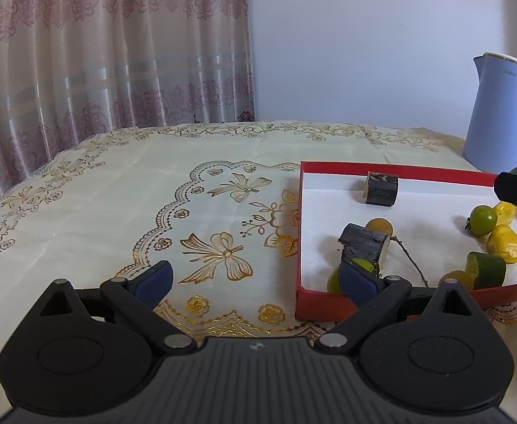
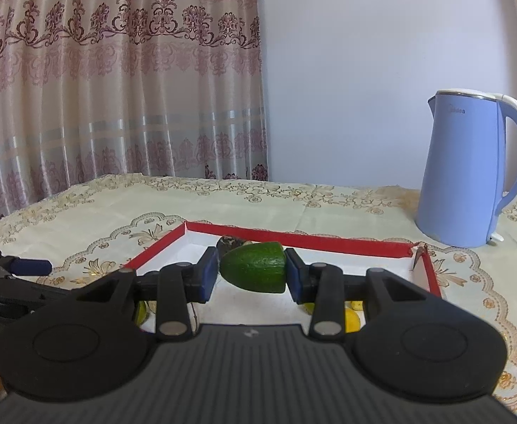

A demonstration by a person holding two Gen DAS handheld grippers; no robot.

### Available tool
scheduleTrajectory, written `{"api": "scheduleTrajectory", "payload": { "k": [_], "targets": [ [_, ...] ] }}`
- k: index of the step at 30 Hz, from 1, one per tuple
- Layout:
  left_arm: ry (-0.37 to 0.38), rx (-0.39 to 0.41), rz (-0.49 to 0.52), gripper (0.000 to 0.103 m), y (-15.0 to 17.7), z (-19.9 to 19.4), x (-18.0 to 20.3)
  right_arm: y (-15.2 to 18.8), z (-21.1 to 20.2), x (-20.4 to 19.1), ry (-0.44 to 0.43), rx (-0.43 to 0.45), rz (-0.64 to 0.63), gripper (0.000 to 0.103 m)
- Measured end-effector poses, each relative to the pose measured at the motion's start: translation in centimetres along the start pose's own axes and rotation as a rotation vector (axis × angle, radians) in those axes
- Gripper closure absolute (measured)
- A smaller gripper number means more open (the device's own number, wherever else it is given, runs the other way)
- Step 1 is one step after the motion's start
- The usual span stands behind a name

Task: Organize fruits
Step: 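Carry the green cucumber piece over the tray with the right gripper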

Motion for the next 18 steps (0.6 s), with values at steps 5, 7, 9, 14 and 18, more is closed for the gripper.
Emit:
{"api": "scheduleTrajectory", "payload": {
  "k": [5, 7, 9, 14, 18],
  "targets": [
    [-0.005, 0.003, 0.003, 0.002, 0.04, 0.00, 0.00, 0.04, 0.11, -0.09, 0.007, -0.005, -0.005, 0.065],
    [-0.006, 0.004, 0.003, 0.002, 0.06, -0.03, 0.01, 0.14, 0.25, -0.12, 0.007, -0.010, -0.007, 0.065],
    [-0.008, 0.006, 0.006, 0.002, 0.06, -0.04, 0.04, 0.22, 0.32, -0.16, 0.005, -0.012, -0.004, 0.065],
    [-0.013, 0.012, 0.015, 0.002, 0.09, -0.11, 0.11, 0.39, 0.52, -0.24, 0.006, -0.021, -0.003, 0.065],
    [-0.013, 0.012, 0.015, 0.002, 0.12, -0.13, 0.09, 0.35, 0.59, -0.21, 0.007, -0.023, -0.001, 0.065]
  ]
}}
Point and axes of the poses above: each gripper's, at about its wrist camera, not at the fingertips, and z roughly the way its jaws point, x to its right, y to its underside, the point moved 1 cm from there along z, roughly the way its jaws point, and after that the axes turned 15 degrees about -z, right-handed, at the moved point
